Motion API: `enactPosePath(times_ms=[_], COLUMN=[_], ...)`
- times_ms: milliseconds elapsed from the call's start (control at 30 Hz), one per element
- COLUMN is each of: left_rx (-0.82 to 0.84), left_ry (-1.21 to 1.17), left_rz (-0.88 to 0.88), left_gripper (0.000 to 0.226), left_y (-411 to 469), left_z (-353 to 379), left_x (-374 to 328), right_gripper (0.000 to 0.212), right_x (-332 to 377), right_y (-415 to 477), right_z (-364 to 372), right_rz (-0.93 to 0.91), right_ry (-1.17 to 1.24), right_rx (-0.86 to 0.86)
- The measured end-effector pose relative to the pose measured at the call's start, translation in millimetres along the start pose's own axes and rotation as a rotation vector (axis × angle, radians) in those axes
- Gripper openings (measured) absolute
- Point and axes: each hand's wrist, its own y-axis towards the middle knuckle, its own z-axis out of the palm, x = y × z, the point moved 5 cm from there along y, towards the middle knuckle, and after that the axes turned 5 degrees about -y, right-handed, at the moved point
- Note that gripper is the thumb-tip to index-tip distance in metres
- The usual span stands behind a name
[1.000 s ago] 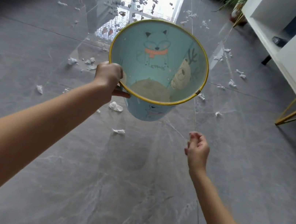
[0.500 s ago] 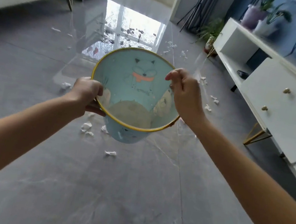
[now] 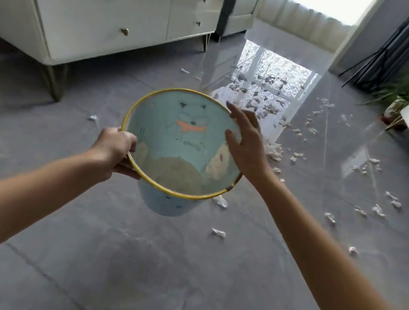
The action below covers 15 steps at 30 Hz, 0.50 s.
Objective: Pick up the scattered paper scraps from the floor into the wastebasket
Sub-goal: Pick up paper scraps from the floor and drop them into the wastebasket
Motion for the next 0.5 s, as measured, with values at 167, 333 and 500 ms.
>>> enactPosePath(times_ms=[167, 333, 500], left_rx=[-0.130, -0.230, -0.288], left_ry=[0.018, 0.010, -0.010], left_rz=[-0.064, -0.125, -0.158], left_gripper=[0.013, 0.008, 0.022], left_y=[3, 7, 20], left_z=[-54, -92, -101], left_x=[26, 53, 62], right_gripper=[0.053, 0.084, 0.092], right_x=[-72, -149, -131], right_y=[-57, -200, -209], right_z=[54, 145, 193], right_rz=[0.399, 1.009, 0.937], right_ry=[0.115, -0.337, -0.411], right_rx=[-0.161, 0.434, 0.488])
